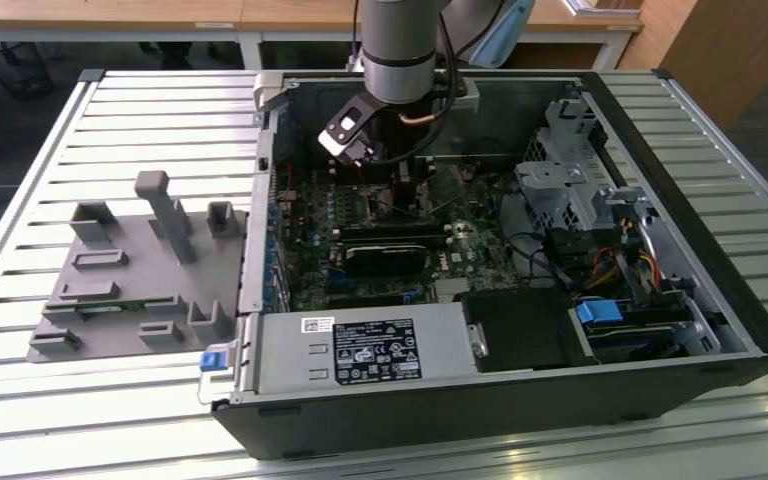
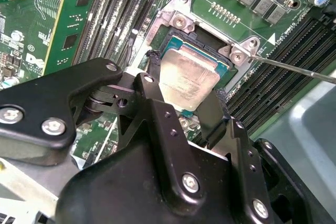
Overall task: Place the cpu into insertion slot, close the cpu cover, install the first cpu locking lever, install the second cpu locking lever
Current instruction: 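Place the cpu into insertion slot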
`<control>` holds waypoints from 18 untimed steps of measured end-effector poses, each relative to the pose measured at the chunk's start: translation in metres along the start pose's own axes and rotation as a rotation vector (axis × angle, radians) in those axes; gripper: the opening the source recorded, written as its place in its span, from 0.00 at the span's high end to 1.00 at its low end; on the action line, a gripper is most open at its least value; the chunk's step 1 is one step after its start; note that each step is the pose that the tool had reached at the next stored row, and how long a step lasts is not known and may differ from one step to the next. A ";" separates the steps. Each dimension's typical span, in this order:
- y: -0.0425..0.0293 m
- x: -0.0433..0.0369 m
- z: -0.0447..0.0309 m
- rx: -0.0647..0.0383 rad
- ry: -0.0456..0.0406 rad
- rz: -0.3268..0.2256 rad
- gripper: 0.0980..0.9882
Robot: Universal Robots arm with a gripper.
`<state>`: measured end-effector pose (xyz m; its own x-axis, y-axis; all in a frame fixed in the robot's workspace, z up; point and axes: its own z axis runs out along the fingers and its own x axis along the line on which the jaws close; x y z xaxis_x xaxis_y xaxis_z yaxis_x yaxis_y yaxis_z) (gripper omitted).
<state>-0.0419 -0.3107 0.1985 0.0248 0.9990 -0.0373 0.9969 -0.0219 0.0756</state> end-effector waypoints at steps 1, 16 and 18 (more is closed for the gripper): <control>0.0000 0.0000 0.0003 0.000 0.0000 0.000 0.52; 0.0000 0.0001 0.0032 0.000 -0.0001 0.002 0.52; 0.0000 0.0001 0.0033 0.000 -0.0001 0.002 0.52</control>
<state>-0.0417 -0.3107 0.1952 0.0264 0.9990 -0.0372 0.9969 -0.0235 0.0756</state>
